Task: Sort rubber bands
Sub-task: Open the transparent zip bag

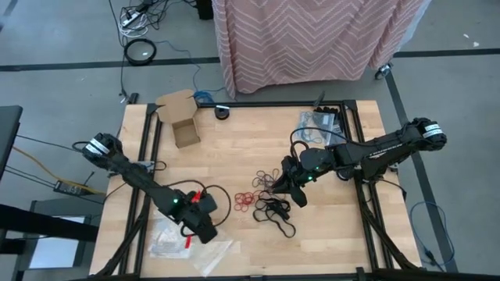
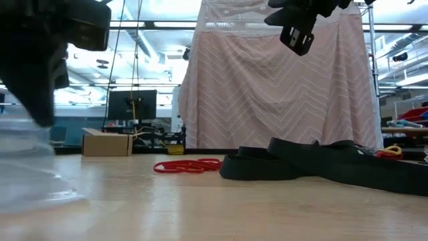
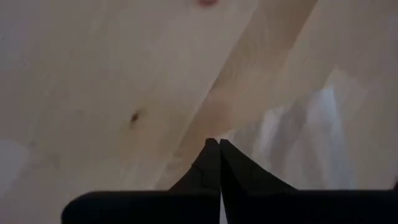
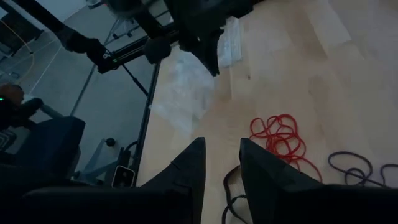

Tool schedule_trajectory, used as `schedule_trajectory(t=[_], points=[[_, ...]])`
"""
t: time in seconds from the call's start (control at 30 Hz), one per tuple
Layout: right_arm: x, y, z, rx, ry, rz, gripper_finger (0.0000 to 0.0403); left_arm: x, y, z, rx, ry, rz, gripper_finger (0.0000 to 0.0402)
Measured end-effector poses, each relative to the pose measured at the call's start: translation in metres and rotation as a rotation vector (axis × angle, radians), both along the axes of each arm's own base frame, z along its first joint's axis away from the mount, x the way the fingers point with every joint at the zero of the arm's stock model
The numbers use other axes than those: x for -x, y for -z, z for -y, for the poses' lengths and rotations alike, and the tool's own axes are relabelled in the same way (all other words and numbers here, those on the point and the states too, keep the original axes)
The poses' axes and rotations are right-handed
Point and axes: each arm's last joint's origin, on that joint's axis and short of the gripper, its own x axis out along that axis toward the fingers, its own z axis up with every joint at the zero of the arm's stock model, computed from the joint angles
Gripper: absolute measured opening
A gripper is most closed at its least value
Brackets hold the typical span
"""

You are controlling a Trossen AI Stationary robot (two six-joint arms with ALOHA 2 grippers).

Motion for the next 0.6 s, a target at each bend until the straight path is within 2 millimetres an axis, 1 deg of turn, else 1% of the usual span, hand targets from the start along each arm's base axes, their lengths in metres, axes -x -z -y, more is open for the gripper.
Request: schedule_trajectory(t=[0.13, 0.2, 0.27, 0.33, 0.4, 0.5, 0.6], points=[[-0.003, -0.007, -0.001, -0.04, -0.03, 0.068, 0.0089, -0.024, -0.031, -0.013, -0.064, 0.018, 0.101, 0.0001], [-0.005, -0.011, -0.001, -0.06, -0.047, 0.115, 0.009, -0.034, -0.046, -0.023, -0.125, 0.037, 0.118, 0.0001], [-0.006, -0.014, 0.0, -0.075, -0.065, 0.144, 0.0091, -0.045, -0.067, -0.033, -0.169, 0.066, 0.161, 0.0001], [-0.007, -0.019, 0.003, -0.073, -0.073, 0.143, 0.0091, -0.054, -0.085, -0.046, -0.218, 0.099, 0.179, 0.0001], [-0.008, -0.028, 0.005, -0.038, -0.097, 0.14, 0.0091, -0.061, -0.1, -0.059, -0.259, 0.132, 0.203, 0.0001], [-0.008, -0.045, 0.011, 0.07, -0.128, 0.13, 0.0091, -0.072, -0.122, -0.078, -0.288, 0.174, 0.254, 0.0], [-0.008, -0.061, 0.023, 0.173, -0.114, 0.122, 0.0092, -0.079, -0.143, -0.095, -0.294, 0.214, 0.302, 0.0]])
